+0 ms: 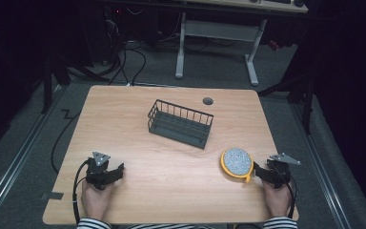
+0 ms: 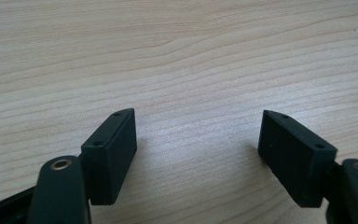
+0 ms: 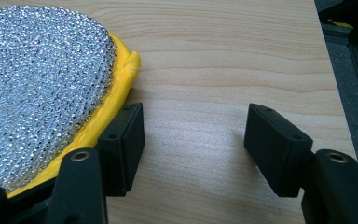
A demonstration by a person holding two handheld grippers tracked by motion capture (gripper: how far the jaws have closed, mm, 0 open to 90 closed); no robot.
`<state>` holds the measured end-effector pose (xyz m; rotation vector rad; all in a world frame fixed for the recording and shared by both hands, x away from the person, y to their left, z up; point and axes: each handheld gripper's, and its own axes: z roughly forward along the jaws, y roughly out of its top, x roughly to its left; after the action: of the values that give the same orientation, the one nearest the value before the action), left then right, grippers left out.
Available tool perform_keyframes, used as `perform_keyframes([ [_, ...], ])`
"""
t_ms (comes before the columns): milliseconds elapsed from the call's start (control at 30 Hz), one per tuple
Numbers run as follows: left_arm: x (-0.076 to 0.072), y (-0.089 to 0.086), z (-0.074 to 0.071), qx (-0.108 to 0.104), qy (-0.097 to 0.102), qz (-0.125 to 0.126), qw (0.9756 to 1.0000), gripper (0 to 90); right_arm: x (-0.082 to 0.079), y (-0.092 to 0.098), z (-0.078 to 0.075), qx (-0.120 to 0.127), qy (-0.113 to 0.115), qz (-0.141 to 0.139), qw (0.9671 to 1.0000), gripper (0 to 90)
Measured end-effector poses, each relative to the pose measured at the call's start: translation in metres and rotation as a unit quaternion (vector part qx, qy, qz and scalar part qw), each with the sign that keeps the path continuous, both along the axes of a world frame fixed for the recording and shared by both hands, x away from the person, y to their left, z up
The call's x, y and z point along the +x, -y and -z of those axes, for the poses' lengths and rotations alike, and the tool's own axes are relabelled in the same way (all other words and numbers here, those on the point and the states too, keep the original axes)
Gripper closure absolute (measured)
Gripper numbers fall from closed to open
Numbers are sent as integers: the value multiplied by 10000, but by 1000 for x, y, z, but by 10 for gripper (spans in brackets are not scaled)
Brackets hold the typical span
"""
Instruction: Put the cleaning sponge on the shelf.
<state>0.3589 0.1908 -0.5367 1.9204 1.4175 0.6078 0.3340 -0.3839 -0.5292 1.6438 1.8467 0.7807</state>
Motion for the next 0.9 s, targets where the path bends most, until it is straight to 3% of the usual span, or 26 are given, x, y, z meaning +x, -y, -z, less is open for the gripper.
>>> perform_keyframes([
  [367, 0, 1, 0, 10, -15, 68, 10000, 251, 0, 0, 0, -1, -5, -18, 10000, 374],
  [900, 0, -3, -1, -127, -20, -46, 9999, 312, 0, 0, 0, -24, 1, -56, 10000, 364],
])
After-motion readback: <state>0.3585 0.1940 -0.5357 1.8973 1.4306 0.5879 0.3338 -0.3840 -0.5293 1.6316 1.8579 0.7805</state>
